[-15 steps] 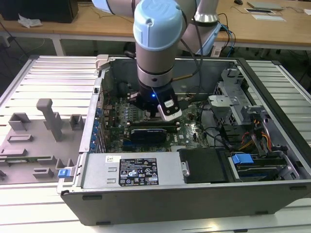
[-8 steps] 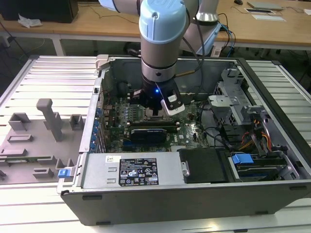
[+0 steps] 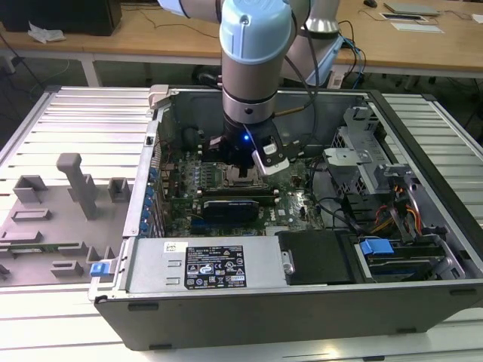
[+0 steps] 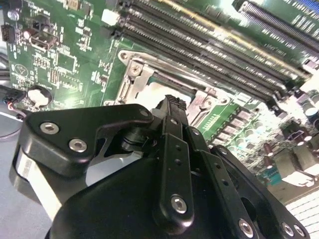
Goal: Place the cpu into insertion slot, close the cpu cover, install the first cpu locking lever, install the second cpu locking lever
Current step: 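Install the second cpu locking lever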
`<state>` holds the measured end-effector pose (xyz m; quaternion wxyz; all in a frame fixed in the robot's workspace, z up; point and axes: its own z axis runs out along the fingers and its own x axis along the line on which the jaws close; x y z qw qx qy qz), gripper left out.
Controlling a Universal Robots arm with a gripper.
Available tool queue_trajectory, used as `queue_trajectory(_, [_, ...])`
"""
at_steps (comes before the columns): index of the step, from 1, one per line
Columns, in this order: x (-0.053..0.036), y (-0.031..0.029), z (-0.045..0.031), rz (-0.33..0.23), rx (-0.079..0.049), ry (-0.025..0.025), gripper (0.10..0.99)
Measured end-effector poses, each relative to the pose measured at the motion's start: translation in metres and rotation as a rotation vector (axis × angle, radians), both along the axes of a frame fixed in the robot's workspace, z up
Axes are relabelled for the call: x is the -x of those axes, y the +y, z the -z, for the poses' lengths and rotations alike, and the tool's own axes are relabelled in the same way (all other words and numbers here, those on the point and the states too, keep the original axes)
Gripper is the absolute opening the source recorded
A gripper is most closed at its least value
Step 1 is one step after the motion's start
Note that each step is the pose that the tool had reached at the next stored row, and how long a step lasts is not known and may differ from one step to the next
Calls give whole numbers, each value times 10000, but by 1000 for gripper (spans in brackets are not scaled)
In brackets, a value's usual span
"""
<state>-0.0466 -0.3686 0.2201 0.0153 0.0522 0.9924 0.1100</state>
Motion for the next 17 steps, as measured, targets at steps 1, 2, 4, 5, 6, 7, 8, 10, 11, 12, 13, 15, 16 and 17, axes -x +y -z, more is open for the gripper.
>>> queue_trajectory(1, [-4, 30, 0, 0, 0, 0, 106])
queue_trajectory(2, [-5, 45, 0, 0, 0, 0, 106])
queue_trajectory(4, [-8, 88, 0, 0, -1, -1, 106])
queue_trajectory(5, [-7, 118, -10, 0, 14, 0, 106])
queue_trajectory(6, [-7, 125, -51, -1, 26, 2, 106])
queue_trajectory(7, [-8, 130, -96, -1, 49, 0, 106])
queue_trajectory(8, [-7, 131, -111, 0, 75, 0, 106])
queue_trajectory(10, [-7, 133, -129, 0, 190, -1, 106])
queue_trajectory(11, [-8, 132, -130, -1, 225, 0, 106])
queue_trajectory(12, [-8, 132, -130, -2, 229, 0, 106])
queue_trajectory(13, [-8, 132, -131, -2, 232, 0, 106])
queue_trajectory(15, [-8, 132, -130, -1, 265, 0, 106])
queue_trajectory(16, [-7, 132, -130, 0, 267, 0, 106])
queue_trajectory(17, [-7, 132, -130, 0, 269, 0, 106])
